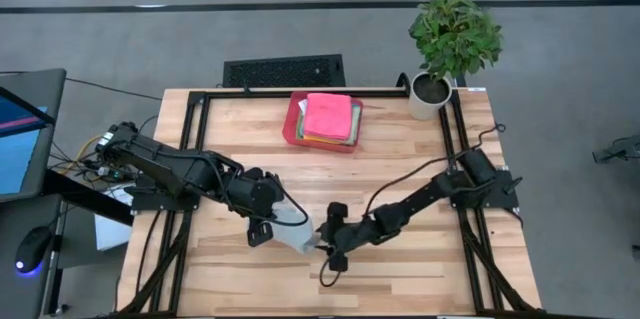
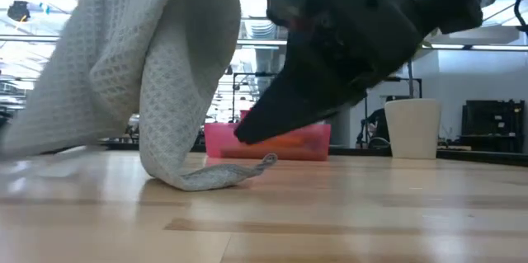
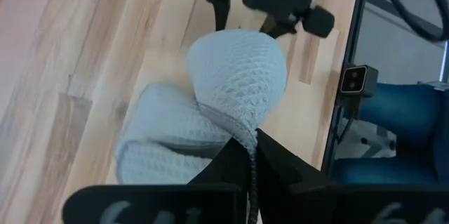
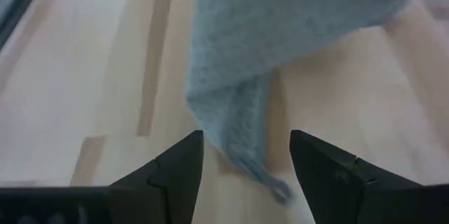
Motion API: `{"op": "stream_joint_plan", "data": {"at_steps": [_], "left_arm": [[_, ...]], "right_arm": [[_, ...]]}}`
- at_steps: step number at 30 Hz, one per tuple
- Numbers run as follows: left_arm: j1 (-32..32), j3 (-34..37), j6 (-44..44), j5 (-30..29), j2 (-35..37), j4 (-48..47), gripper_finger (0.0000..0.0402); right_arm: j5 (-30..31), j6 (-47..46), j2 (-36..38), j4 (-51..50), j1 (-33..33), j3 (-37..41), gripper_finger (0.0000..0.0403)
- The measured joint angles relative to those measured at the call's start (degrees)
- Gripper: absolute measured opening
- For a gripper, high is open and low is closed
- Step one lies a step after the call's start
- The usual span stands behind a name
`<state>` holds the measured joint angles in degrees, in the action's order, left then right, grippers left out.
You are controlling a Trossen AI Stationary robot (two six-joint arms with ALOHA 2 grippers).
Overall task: Fold microfiber towels
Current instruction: Fold the gray microfiber cloth
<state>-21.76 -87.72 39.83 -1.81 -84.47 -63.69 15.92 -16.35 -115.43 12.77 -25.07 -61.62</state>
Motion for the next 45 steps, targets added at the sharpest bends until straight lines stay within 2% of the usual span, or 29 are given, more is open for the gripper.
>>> {"op": "stream_joint_plan", "data": {"at_steps": [7, 10, 13, 17, 18, 23, 26, 29, 33, 36, 39, 45], "left_arm": [[0.0, 0.0, -0.13, -0.04, 0.0, 0.01, 0.0], [0.01, 0.0, -0.13, -0.05, 0.0, 0.14, 0.0], [0.0, 0.0, 0.09, 0.13, 0.0, 0.16, 0.0], [0.04, 0.0, 0.45, 1.71, 0.0, 0.16, 0.0], [0.04, -0.02, 0.83, 2.22, 0.0, 0.16, 0.0], [0.63, -0.87, 4.24, 6.29, 0.0, -0.11, 0.0], [0.92, -2.73, 5.74, 8.26, -0.02, -3.16, 0.0], [1.64, -4.36, 6.12, 8.68, 0.0, -8.57, 0.0], [3.24, -4.78, 6.52, 8.39, -0.01, -13.07, 0.0], [4.38, -4.81, 5.58, 7.25, -0.02, -14.08, 0.0], [5.82, -4.83, 2.52, 5.16, 0.0, -14.53, 0.0], [10.66, -4.83, -4.16, 1.69, 0.0, -14.69, 0.0]], "right_arm": [[-0.16, -0.22, -6.33, -0.06, -0.18, -3.77, 0.0238], [0.71, -0.92, -7.93, -1.09, 0.06, -5.35, 0.0219], [2.02, -1.4, -8.26, -2.36, 0.01, -6.12, 0.0167], [4.63, -2.57, -5.99, -8.89, -0.5, -6.23, 0.0035], [6.0, -2.7, -4.9, -11.81, -0.75, -5.99, 0.0022], [10.08, -6.24, 3.13, -27.83, -2.8, -5.89, 0.0012], [15.29, -10.83, 10.39, -43.45, -5.51, -5.99, 0.0012], [20.37, -19.63, 17.87, -61.29, -8.35, -5.95, 0.0012], [27.45, -35.55, 26.53, -78.89, -11.68, -6.02, 0.0012], [30.17, -41.92, 31.11, -82.93, -14.26, -6.06, 0.0012], [32.13, -42.33, 34.15, -83.84, -15.97, -6.06, 0.0012], [33.74, -42.22, 36.27, -88.68, -13.04, -6.02, 0.0012]]}}
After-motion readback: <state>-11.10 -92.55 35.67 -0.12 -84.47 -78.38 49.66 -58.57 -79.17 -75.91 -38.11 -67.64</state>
